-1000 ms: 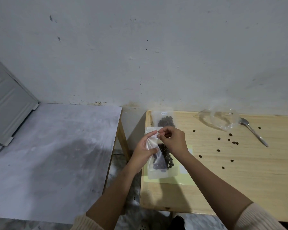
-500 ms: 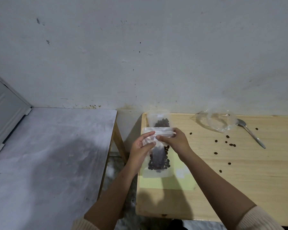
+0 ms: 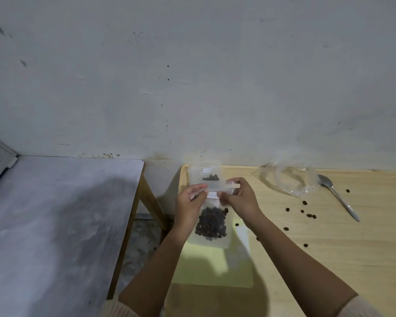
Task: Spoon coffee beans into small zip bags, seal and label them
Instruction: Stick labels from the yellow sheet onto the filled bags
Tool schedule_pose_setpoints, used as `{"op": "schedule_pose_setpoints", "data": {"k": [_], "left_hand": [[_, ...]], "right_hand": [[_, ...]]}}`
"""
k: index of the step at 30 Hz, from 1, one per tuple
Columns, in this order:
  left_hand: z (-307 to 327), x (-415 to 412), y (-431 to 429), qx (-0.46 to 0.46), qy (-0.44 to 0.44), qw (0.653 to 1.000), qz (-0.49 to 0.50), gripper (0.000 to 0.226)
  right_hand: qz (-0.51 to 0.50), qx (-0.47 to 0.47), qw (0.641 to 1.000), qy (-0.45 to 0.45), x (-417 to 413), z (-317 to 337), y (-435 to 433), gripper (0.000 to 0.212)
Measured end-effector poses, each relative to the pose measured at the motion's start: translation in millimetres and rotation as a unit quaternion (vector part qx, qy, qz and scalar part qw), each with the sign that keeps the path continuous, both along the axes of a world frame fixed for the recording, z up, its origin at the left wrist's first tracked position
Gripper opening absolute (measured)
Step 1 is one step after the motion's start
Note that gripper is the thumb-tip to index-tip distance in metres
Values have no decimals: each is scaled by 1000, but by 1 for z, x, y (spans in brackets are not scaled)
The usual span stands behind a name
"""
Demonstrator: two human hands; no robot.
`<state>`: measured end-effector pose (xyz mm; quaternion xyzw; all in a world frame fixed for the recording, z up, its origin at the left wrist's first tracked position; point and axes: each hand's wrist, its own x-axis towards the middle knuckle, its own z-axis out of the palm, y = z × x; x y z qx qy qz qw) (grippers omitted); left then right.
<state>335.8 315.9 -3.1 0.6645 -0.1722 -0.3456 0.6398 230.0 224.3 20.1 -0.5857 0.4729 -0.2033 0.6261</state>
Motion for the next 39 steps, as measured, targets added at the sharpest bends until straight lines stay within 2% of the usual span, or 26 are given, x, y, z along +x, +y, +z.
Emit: {"op": "schedule_pose_setpoints", "data": {"k": [4, 7, 11, 17, 22, 27, 33, 36, 39], "left_hand": [[-4, 5, -25, 26, -43, 999, -7, 20], [-9, 19, -48, 25, -71, 997, 14, 22], [-24, 29, -71, 34, -90, 995, 23, 40], [-47, 27, -74, 96, -92, 991, 27, 53], [-53, 34, -80, 164, -198, 966, -16, 60], [-55, 38, -88, 268, -267, 924, -58, 59], [-56, 28, -70, 271, -337, 896, -101, 50], [-56, 29, -62, 282, -327, 895, -115, 55], [-54, 33, -57, 270, -301, 908, -107, 55]], "right_hand": [[3, 14, 1000, -14, 0, -11, -22, 35], [70, 18, 997, 16, -2, -25, -37, 40], [69, 17, 997, 43, 0, -45, -56, 40], [24, -85, 995, 53, 20, -57, -73, 30], [84, -155, 983, 54, 27, -66, -78, 15], [204, -212, 947, 128, 22, -76, -78, 31], [270, -317, 901, 121, 13, -75, -71, 35], [270, -312, 902, 127, 15, -76, -64, 37], [264, -299, 908, 128, 15, -74, -58, 39]]}}
